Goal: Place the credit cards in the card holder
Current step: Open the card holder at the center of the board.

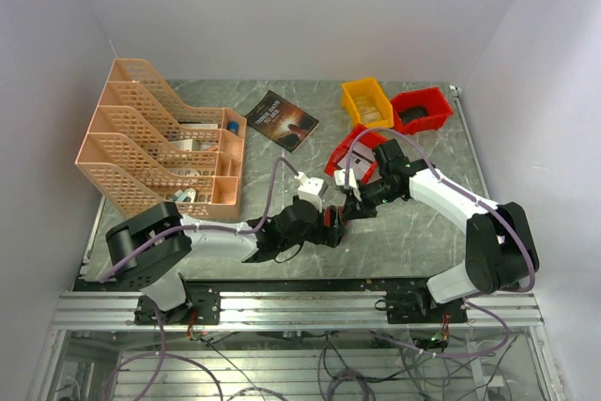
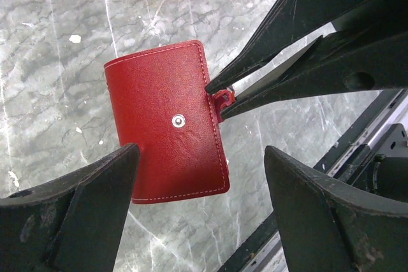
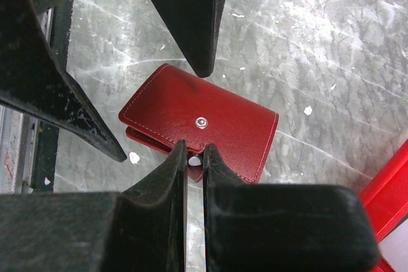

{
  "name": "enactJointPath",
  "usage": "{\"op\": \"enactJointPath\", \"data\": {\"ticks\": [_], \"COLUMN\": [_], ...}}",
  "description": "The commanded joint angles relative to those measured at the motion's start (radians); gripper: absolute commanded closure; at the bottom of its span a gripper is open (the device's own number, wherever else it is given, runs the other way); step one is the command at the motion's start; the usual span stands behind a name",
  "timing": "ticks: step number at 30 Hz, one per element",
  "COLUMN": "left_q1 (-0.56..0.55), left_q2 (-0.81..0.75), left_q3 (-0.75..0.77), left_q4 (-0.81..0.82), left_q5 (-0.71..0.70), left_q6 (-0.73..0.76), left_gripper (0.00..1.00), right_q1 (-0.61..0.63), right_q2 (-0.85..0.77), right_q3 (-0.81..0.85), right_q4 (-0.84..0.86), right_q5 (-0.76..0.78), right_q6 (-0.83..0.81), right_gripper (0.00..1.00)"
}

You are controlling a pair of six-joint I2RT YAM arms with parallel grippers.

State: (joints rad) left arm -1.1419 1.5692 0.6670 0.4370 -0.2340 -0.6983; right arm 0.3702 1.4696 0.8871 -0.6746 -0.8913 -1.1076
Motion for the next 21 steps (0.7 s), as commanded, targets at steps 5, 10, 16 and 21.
{"op": "enactJointPath", "data": {"ticks": [5,10,16,21], "left_q1": [-0.022,-0.023,-0.023,-0.023], "left_q2": [0.067,0.082,0.071,0.026], "left_q3": [0.099,0.109,0.103,0.07], "left_q4": [-0.131,-0.149,-0.173,-0.16], "left_q5": [-0.071,-0.083,-0.107,-0.127], "left_q6": [0.066,0.062,0.047,0.026], "left_gripper": [0.11,0.17,0.36,0.45], "right_q1": [-0.006,-0.008,-0.011,-0.016], "right_q2": [-0.028,-0.026,-0.029,-0.029], "right_q3": [0.016,0.018,0.018,0.018], "right_q4": [0.032,0.031,0.03,0.03], "right_q5": [-0.019,-0.017,-0.017,-0.015], "right_q6": [0.021,0.022,0.022,0.023], "right_gripper": [1.0,1.0,1.0,1.0]}}
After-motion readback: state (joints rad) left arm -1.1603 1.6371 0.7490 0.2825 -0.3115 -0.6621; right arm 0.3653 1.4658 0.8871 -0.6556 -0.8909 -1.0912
